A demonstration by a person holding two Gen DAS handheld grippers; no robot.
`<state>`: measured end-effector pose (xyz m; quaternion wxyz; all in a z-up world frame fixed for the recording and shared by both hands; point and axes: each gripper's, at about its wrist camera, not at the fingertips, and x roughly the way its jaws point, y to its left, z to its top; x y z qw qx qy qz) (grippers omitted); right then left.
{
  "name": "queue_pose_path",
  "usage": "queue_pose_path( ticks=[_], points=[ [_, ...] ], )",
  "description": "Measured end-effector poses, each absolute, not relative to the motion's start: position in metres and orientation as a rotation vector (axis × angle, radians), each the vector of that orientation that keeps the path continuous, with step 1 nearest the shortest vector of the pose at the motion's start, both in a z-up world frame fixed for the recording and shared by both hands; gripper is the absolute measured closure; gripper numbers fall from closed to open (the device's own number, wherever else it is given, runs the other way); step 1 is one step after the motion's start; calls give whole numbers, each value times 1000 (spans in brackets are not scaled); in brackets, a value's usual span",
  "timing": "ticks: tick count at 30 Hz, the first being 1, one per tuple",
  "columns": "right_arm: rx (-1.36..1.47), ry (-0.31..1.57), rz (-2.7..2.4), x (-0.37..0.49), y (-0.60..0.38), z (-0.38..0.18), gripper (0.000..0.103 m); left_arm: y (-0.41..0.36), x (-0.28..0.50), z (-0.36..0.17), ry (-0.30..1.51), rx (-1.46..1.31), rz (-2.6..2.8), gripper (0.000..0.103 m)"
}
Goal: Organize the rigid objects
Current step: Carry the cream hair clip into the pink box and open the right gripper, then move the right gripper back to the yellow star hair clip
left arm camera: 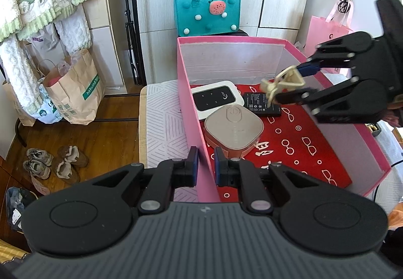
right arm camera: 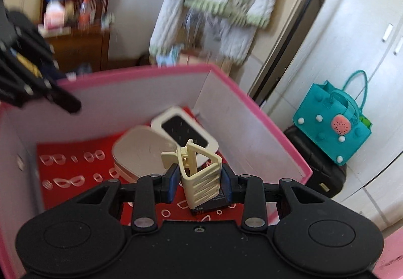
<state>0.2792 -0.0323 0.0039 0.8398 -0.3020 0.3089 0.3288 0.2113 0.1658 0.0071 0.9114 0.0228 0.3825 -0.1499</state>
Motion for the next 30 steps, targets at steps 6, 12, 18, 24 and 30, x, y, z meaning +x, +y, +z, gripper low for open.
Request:
queue_pose_path(
  ticks=[6,12,18,24,30],
  points=[
    [-740,766,658,292,-13,-14,63,167,212,6,787,41,-319,90],
    [-678,869,734,290,-7,-16,64,170,213,6,785,32,-331,90],
    [-413,1068,776,312,-10,-16,64,173,213,5,784,20,-337,90],
    [-168,1180,742,340,-26,-23,62,174,213,4,784,11,-341,89],
    [-192,1054,704,326,-38,-8,58,175,215,5,788,8,-344,89]
  ],
)
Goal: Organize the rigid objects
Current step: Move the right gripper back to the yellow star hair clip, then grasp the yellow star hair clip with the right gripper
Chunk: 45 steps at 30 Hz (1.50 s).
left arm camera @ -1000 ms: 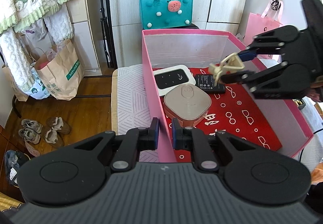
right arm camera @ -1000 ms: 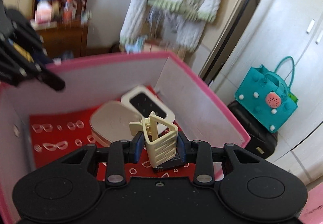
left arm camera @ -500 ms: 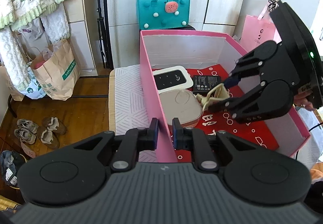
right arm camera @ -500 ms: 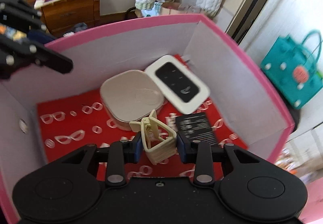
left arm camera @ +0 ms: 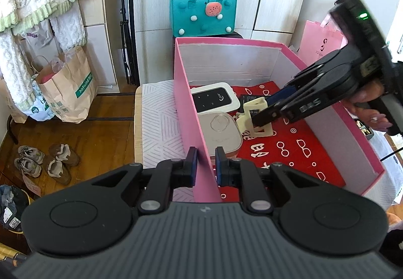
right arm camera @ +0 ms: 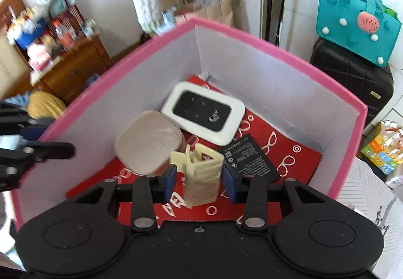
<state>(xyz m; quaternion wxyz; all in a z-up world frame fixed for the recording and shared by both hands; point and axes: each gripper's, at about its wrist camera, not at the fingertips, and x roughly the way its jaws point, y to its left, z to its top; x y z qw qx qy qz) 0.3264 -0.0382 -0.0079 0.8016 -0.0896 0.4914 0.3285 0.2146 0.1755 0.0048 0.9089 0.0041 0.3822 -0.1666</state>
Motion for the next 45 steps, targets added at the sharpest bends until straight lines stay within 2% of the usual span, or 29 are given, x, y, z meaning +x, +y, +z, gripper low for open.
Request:
queue_pose_path(
  ticks=[10,18,25,30,35,42,45],
  points=[
    [-67,756,628,277,-116,46,56,176,215,4,787,0,-341,89],
    [-21,587,373,224,-202,37,51,177,213,4,779,-9,-335,89],
    [-45,559,215,187,-233,-3,50,174,214,4,780,-16,-318,89],
    [97,569,144,166,-256,-32,50,171,212,3,776,-2,-307,89],
    [100,598,137,151,-255,-52,49,169,212,4,772,6,-303,89],
    [57,622,138,162,-249,-62,45,168,210,4,764,16,-298,89],
    [38,655,112,169,-244,-70,38,167,209,5,765,17,-296,89]
  ],
)
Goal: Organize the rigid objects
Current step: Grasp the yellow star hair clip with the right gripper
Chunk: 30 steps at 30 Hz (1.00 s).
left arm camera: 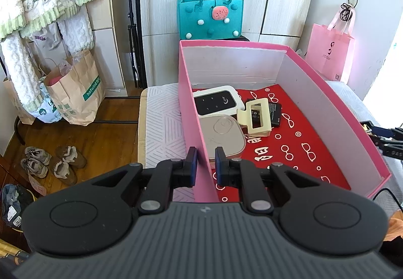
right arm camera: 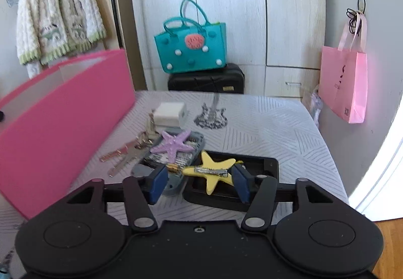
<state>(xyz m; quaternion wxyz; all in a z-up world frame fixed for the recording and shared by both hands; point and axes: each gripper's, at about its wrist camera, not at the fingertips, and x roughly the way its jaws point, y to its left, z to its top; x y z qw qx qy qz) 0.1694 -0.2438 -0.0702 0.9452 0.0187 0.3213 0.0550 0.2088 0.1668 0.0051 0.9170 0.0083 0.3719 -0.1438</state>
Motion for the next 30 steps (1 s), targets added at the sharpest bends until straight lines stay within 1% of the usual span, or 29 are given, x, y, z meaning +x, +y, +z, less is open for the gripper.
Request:
queue_pose_path(
  ticks=[2,5,6,7,8,12,14,20,24,30],
  points=[
    [27,667,81,174,-241,-75,37,166,208,5,765,20,-296,89],
    [85,659,95,178,-244,-77,37,168,208,5,764,28,-292,89],
    [89,658,94,179,-245,-77,39,168,208,5,765,29,-291,89],
    [97,654,86,180,-246,-77,46,168,208,5,765,28,-292,89],
    [115,651,72,181,-249,-77,48,168,208,5,765,29,-291,89],
    [209,649,81,182,-261,-75,50,167,208,6,764,27,-290,89],
    [226,634,82,180,-263,-74,57,168,208,6,765,25,-291,89],
    [205,627,82,176,-258,-70,57,167,207,5,764,28,-288,89],
    [276,621,110,174,-265,-69,57,167,207,5,765,25,-291,89],
    [242,571,198,168,-253,-38,57,167,207,5,767,28,-290,89]
  ],
)
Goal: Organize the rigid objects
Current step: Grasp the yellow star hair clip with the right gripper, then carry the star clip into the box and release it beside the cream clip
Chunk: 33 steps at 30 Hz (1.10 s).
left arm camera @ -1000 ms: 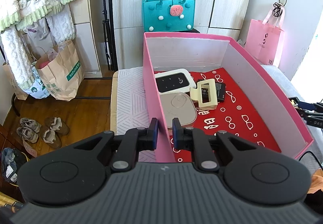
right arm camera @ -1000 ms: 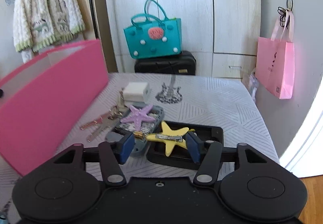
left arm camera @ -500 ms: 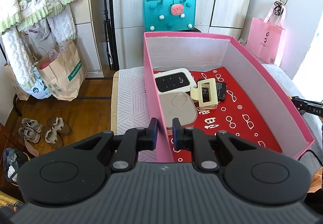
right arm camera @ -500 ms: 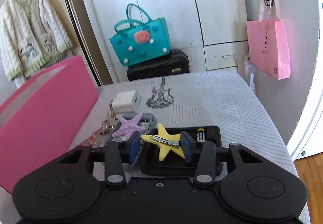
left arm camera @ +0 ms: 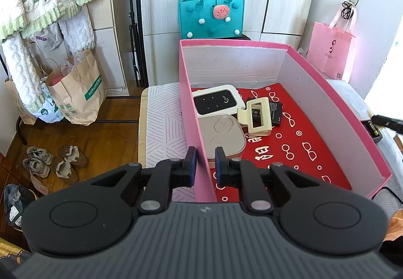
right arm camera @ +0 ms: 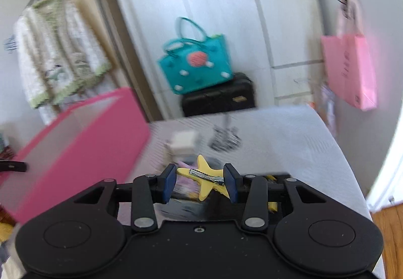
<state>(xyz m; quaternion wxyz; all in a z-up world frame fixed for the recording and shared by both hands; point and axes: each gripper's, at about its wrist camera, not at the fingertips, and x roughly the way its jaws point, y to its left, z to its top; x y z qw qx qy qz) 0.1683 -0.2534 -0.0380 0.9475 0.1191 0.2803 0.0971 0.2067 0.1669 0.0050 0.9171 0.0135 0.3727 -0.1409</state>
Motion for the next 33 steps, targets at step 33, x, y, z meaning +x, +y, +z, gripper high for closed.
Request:
queue_pose_path(
  ticks=[33],
  points=[
    [-742,878,794,282,-33,-8,57,170,210,4,771,43,-329,89]
  ],
)
